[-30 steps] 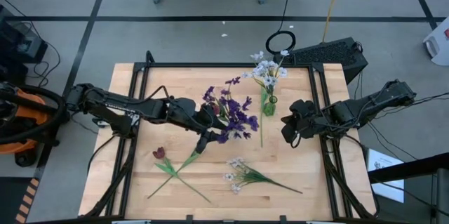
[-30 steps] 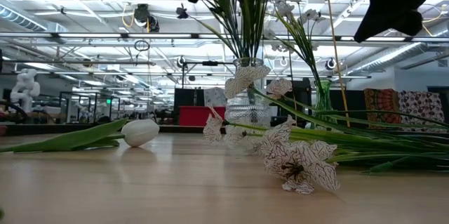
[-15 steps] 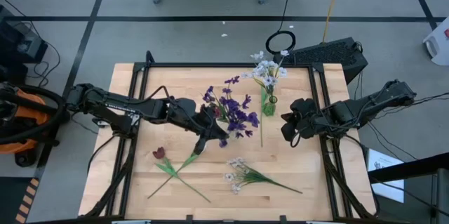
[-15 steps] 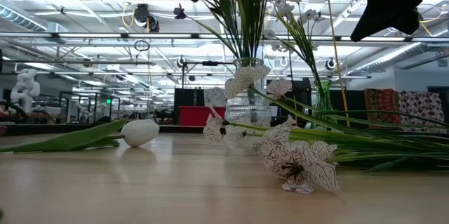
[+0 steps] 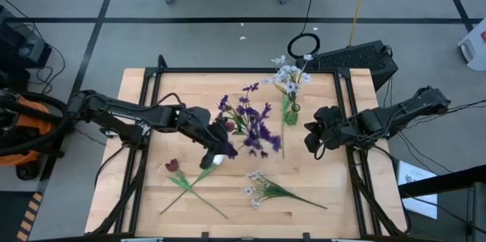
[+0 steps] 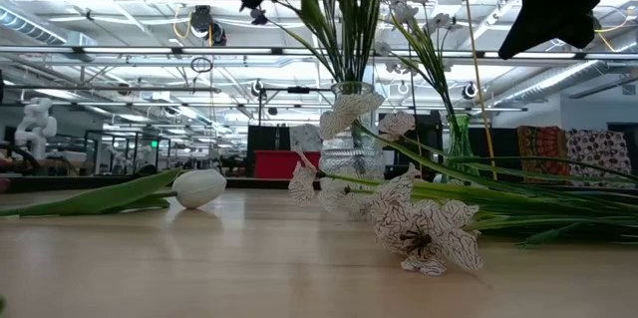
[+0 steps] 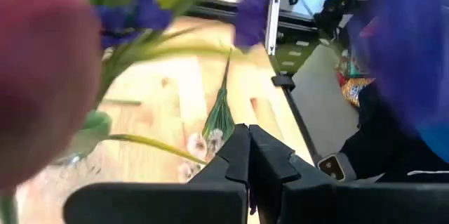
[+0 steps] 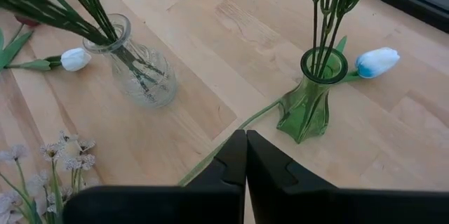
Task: Sort flowers into vase by color
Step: Put the purple flowers into the transparent vase
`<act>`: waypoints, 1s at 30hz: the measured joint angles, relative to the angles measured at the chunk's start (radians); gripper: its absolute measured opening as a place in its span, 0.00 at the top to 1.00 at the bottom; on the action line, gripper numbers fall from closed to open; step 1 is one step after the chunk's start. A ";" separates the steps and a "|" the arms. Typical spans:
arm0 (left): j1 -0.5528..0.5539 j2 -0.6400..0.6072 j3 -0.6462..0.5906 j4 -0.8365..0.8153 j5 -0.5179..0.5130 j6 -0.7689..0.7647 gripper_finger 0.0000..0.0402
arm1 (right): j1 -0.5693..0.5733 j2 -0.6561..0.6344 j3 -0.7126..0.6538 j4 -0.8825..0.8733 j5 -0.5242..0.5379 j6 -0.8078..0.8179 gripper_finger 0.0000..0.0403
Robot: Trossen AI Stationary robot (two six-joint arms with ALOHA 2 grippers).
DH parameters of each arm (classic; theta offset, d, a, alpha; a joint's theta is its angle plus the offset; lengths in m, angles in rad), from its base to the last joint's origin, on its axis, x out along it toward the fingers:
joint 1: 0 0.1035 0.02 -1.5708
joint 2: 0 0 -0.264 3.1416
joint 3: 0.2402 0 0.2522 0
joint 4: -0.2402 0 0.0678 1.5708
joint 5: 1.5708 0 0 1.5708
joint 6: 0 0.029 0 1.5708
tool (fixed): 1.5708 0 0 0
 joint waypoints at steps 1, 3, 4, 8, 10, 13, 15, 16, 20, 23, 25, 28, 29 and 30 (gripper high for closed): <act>0.000 -0.011 0.000 -0.004 -0.001 -0.001 0.98 | 0.000 0.000 0.000 0.000 0.001 0.000 1.00; 0.000 -0.042 0.000 -0.008 -0.003 -0.001 0.98 | 0.000 0.000 0.000 0.000 0.003 0.000 1.00; 0.000 -0.059 0.000 -0.010 -0.003 -0.001 0.98 | 0.000 0.000 0.000 0.000 0.005 0.000 1.00; 0.000 -0.114 0.000 -0.017 -0.004 -0.001 0.98 | 0.000 0.000 0.000 0.001 0.005 0.001 1.00; 0.000 -0.143 0.000 -0.034 -0.011 -0.001 0.98 | 0.000 0.000 0.000 0.001 0.005 0.006 1.00; 0.000 -0.179 0.000 -0.128 -0.048 -0.001 0.98 | 0.000 0.000 0.000 0.002 0.017 0.027 1.00; 0.000 -0.193 0.000 -0.172 -0.061 -0.002 0.98 | 0.000 0.000 0.000 0.003 0.021 0.029 1.00; 0.000 -0.199 0.000 -0.169 -0.063 -0.002 0.98 | 0.000 0.000 0.000 0.004 0.021 0.029 1.00; 0.000 -0.217 0.000 -0.155 -0.090 -0.002 0.98 | 0.000 0.000 0.000 0.005 0.025 0.037 1.00; 0.000 -0.224 0.000 -0.179 -0.163 -0.001 0.98 | 0.000 0.000 0.000 0.005 0.025 0.052 1.00; 0.000 -0.230 0.000 -0.202 -0.193 -0.001 0.98 | 0.000 0.000 0.000 0.005 0.025 0.055 1.00; 0.000 -0.234 0.000 -0.227 -0.229 -0.002 0.98 | 0.000 0.000 0.000 0.006 0.025 0.073 1.00; 0.000 -0.234 0.000 -0.226 -0.229 -0.002 0.98 | 0.000 0.000 0.000 0.006 0.025 0.076 1.00; 0.000 -0.234 0.000 -0.221 -0.229 -0.002 0.98 | 0.000 0.000 0.000 0.006 0.025 0.078 1.00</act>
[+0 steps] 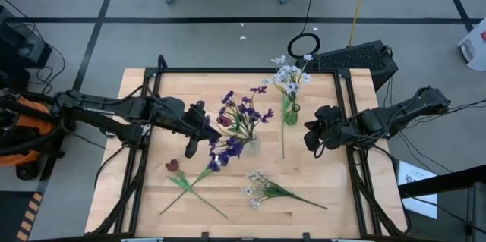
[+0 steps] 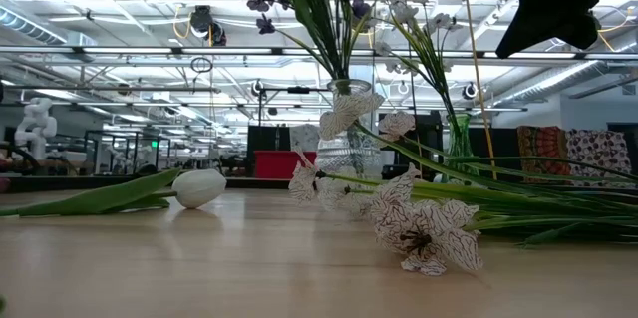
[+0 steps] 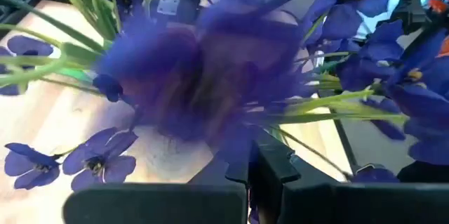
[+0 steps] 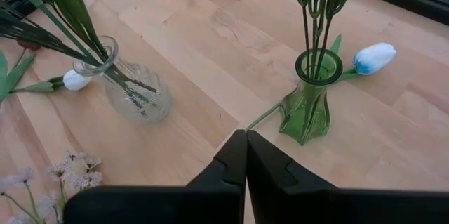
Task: Sort flowers into vase by color
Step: Put the purple flowers into the transparent vase
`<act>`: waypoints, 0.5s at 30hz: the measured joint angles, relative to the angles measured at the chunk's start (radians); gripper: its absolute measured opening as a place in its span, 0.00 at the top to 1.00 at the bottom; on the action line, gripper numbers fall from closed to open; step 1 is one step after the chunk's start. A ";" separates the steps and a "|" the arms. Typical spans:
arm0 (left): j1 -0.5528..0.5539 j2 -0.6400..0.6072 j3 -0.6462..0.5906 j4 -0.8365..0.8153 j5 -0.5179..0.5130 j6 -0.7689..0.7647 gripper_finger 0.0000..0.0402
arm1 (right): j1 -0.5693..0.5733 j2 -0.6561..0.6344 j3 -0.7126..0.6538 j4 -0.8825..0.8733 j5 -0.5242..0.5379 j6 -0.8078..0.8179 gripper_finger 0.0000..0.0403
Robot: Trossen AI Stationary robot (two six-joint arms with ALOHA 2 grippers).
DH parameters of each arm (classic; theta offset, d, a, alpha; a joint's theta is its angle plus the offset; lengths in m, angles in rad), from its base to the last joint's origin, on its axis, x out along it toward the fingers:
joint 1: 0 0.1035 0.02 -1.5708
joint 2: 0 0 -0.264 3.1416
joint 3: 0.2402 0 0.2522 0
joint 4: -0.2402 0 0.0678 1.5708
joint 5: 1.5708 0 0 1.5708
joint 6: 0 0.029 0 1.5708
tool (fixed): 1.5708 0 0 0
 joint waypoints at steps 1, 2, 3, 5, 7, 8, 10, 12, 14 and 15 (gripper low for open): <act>-0.002 0.000 0.000 0.008 0.000 0.000 0.98 | 0.000 0.000 0.000 0.000 0.000 0.001 1.00; -0.003 0.000 0.000 0.015 0.000 0.000 0.98 | 0.000 0.000 0.000 0.000 0.000 0.000 1.00; -0.007 0.000 0.000 0.017 0.000 0.000 0.98 | 0.000 0.000 0.000 0.000 0.000 0.000 1.00; -0.008 0.005 0.000 0.021 0.000 -0.001 0.98 | 0.000 0.000 0.000 0.000 0.000 0.000 1.00; -0.008 0.009 0.000 0.021 -0.001 -0.001 0.98 | 0.000 0.000 0.000 0.000 0.000 -0.001 1.00; -0.008 0.009 0.000 0.018 -0.002 -0.005 0.98 | 0.000 0.000 0.000 0.000 0.000 -0.001 1.00; -0.008 0.008 0.000 0.024 -0.004 -0.021 0.97 | 0.000 0.000 0.000 0.000 0.000 -0.002 1.00; -0.008 0.008 0.000 0.022 -0.005 -0.024 0.94 | 0.000 0.000 0.000 0.000 0.000 -0.002 1.00; -0.008 0.008 0.000 0.021 -0.008 -0.023 0.89 | 0.000 0.000 0.000 0.000 0.000 -0.002 1.00; -0.008 0.008 0.000 0.021 -0.009 -0.023 0.87 | 0.000 0.000 0.000 0.000 0.000 -0.002 1.00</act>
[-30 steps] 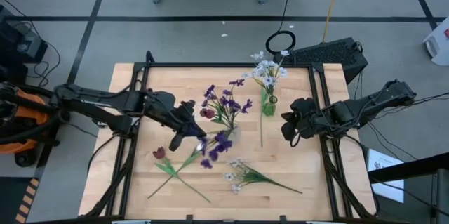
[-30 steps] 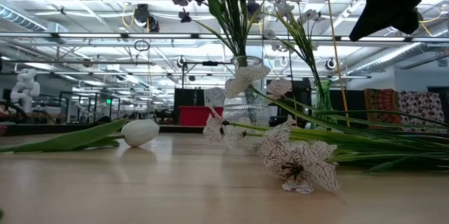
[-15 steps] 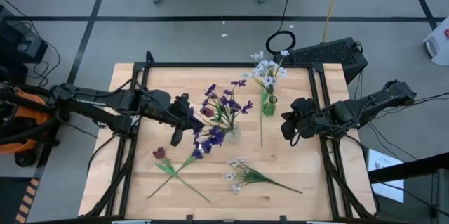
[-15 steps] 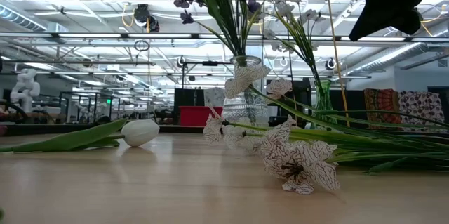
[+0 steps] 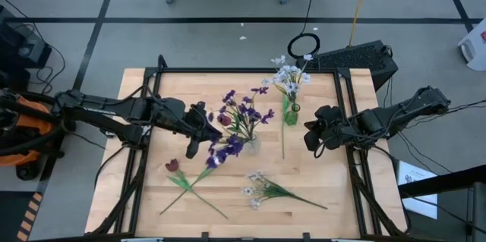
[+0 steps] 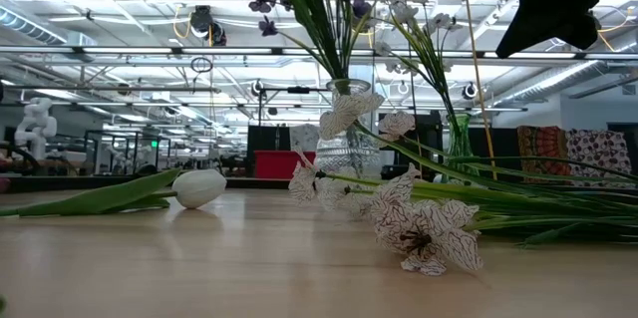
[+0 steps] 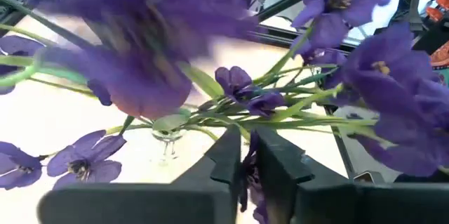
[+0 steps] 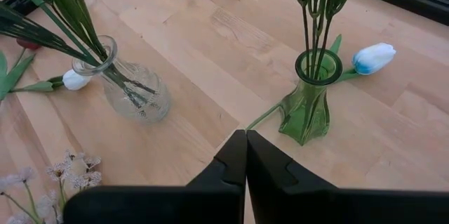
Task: Sort flowers into vase by color
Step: Put the purple flowers into the transparent vase, then put the white flowers into the transparent green vase
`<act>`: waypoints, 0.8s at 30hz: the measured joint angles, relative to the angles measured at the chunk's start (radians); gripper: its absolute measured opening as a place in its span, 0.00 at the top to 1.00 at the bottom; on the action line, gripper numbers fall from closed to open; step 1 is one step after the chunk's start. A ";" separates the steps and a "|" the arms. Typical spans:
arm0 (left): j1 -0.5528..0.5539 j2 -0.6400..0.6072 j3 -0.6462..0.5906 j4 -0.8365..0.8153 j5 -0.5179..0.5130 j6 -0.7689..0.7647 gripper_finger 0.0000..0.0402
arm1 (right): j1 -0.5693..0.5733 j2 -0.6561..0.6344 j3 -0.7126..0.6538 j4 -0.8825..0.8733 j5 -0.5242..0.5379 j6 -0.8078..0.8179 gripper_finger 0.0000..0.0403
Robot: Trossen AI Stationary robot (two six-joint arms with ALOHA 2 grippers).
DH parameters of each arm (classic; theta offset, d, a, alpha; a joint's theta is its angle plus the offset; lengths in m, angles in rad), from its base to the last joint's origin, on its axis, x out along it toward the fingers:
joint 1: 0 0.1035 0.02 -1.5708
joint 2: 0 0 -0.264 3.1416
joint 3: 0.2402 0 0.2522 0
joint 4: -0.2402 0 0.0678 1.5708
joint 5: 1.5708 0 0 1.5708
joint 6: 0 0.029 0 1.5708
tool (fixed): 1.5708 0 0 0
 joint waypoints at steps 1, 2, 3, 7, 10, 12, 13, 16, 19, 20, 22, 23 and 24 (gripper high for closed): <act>0.000 0.000 0.000 0.000 -0.001 -0.001 0.84 | 0.000 0.000 0.000 0.000 0.000 0.000 1.00; 0.002 0.000 0.000 -0.001 -0.002 -0.001 0.82 | 0.000 0.000 0.000 0.000 0.000 0.000 1.00; 0.005 0.000 0.000 -0.006 -0.003 -0.001 0.80 | 0.000 0.000 0.000 0.000 0.000 0.000 1.00; 0.017 -0.014 0.000 -0.075 -0.005 -0.002 0.75 | 0.000 0.000 0.000 0.000 0.000 0.002 1.00; 0.033 -0.061 0.000 -0.158 -0.005 -0.003 0.75 | 0.000 0.000 0.000 0.000 0.000 0.004 1.00; 0.044 -0.099 0.000 -0.204 -0.005 -0.004 0.75 | 0.000 0.000 0.000 0.000 0.000 0.019 1.00; 0.047 -0.118 0.000 -0.213 -0.007 -0.003 0.76 | 0.000 0.000 0.000 0.000 0.000 0.026 1.00; 0.050 -0.174 0.000 -0.229 -0.028 0.002 0.76 | 0.000 0.000 0.000 0.000 0.000 0.029 1.00; 0.049 -0.209 -0.002 -0.285 -0.049 0.002 0.76 | 0.000 0.002 0.000 0.007 0.000 0.030 1.00; 0.049 -0.216 -0.008 -0.307 -0.054 -0.002 0.76 | 0.000 0.004 0.000 0.011 0.000 0.029 1.00; 0.049 -0.220 -0.026 -0.359 -0.071 -0.030 0.76 | 0.000 0.011 0.000 0.029 -0.006 0.023 1.00; 0.049 -0.219 -0.039 -0.379 -0.080 -0.056 0.76 | 0.000 0.018 0.000 0.045 -0.018 0.018 1.00; 0.048 -0.216 -0.055 -0.393 -0.081 -0.077 0.76 | 0.000 0.027 0.000 0.069 -0.041 0.001 1.00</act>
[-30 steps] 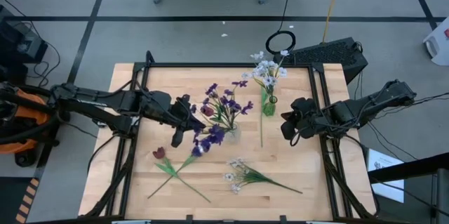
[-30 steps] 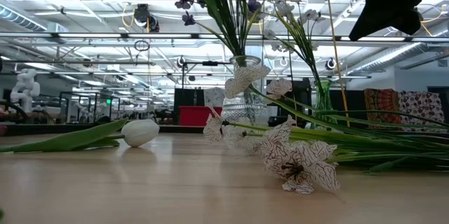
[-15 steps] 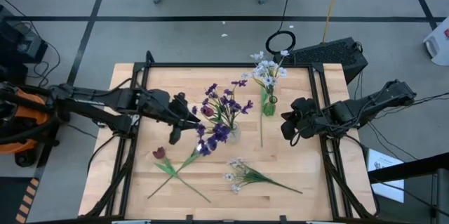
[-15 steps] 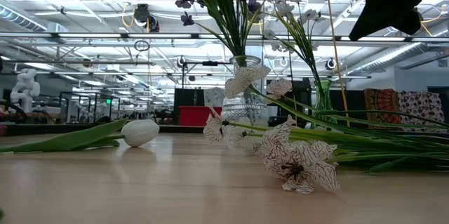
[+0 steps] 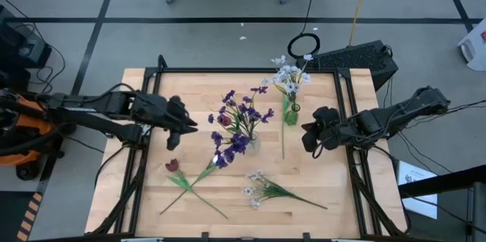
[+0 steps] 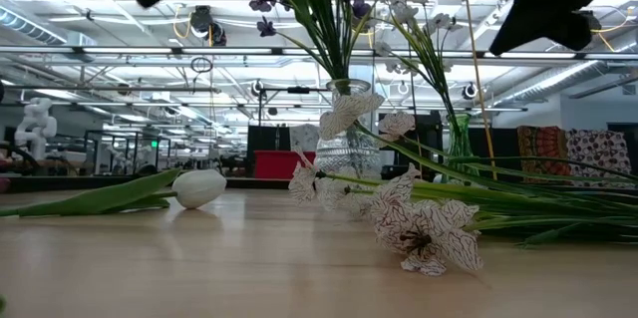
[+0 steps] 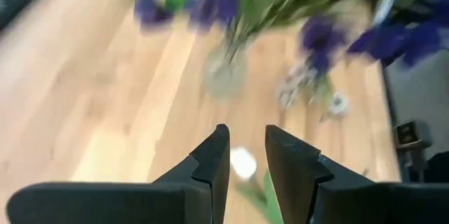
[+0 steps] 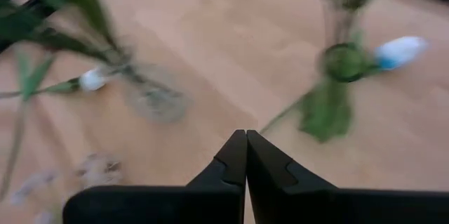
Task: Sort flowers into vase by color
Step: Put the white flowers into the transparent green vase
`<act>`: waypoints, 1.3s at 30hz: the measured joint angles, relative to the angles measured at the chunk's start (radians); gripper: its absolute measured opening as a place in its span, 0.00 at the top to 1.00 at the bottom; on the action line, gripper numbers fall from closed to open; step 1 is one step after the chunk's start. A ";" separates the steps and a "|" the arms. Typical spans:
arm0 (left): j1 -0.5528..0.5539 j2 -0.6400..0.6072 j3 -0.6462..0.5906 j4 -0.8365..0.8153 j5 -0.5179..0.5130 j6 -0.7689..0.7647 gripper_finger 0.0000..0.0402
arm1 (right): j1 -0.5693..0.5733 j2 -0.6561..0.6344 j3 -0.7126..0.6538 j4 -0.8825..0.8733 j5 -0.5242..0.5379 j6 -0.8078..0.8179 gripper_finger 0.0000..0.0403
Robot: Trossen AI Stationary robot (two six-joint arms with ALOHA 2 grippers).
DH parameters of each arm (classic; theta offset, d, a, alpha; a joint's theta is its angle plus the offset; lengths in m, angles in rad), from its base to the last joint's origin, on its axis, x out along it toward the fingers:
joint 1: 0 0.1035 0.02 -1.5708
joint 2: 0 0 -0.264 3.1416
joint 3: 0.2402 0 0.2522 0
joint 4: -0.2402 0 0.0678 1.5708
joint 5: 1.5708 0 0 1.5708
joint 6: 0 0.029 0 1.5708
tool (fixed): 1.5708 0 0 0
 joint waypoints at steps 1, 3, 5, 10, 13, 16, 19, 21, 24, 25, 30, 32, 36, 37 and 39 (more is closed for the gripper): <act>-0.002 0.003 -0.018 -0.002 0.001 -0.008 0.76 | 0.000 0.014 0.000 0.038 -0.023 -0.025 1.00; -0.011 0.006 -0.063 0.007 0.005 -0.012 0.76 | 0.004 0.057 0.000 0.133 -0.059 -0.086 1.00; -0.023 0.006 -0.108 0.020 0.009 -0.012 0.76 | 0.011 0.116 0.007 0.222 -0.093 -0.140 1.00; -0.044 0.000 -0.234 0.144 0.027 -0.002 0.76 | 0.024 0.329 0.148 0.157 -0.183 -0.185 1.00; -0.045 -0.010 -0.297 0.219 0.051 0.014 0.76 | 0.029 0.455 0.287 0.025 -0.225 -0.190 1.00; -0.045 -0.020 -0.342 0.253 0.055 0.043 0.76 | 0.029 0.559 0.428 -0.084 -0.296 -0.220 1.00; -0.045 -0.035 -0.370 0.262 0.055 0.058 0.76 | 0.029 0.643 0.530 -0.105 -0.372 -0.271 1.00; -0.045 -0.041 -0.382 0.259 0.055 0.067 0.76 | 0.029 0.686 0.570 -0.109 -0.437 -0.295 1.00; -0.045 -0.052 -0.399 0.262 0.055 0.083 0.76 | 0.032 0.737 0.592 -0.110 -0.522 -0.311 0.96; -0.045 -0.055 -0.408 0.261 0.055 0.083 0.76 | 0.036 0.751 0.592 -0.113 -0.538 -0.304 0.94; -0.045 -0.068 -0.442 0.254 0.055 0.079 0.76 | 0.071 0.815 0.592 -0.112 -0.545 -0.264 0.81; -0.045 -0.068 -0.443 0.247 0.058 0.077 0.76 | 0.086 0.840 0.592 -0.109 -0.545 -0.261 0.74; -0.045 -0.068 -0.443 0.255 0.061 0.077 0.76 | 0.111 0.885 0.592 -0.092 -0.545 -0.219 0.59; -0.045 -0.068 -0.443 0.255 0.061 0.077 0.76 | 0.115 0.895 0.592 -0.085 -0.545 -0.209 0.55; -0.045 -0.068 -0.443 0.255 0.061 0.077 0.76 | 0.120 0.913 0.592 -0.068 -0.545 -0.209 0.47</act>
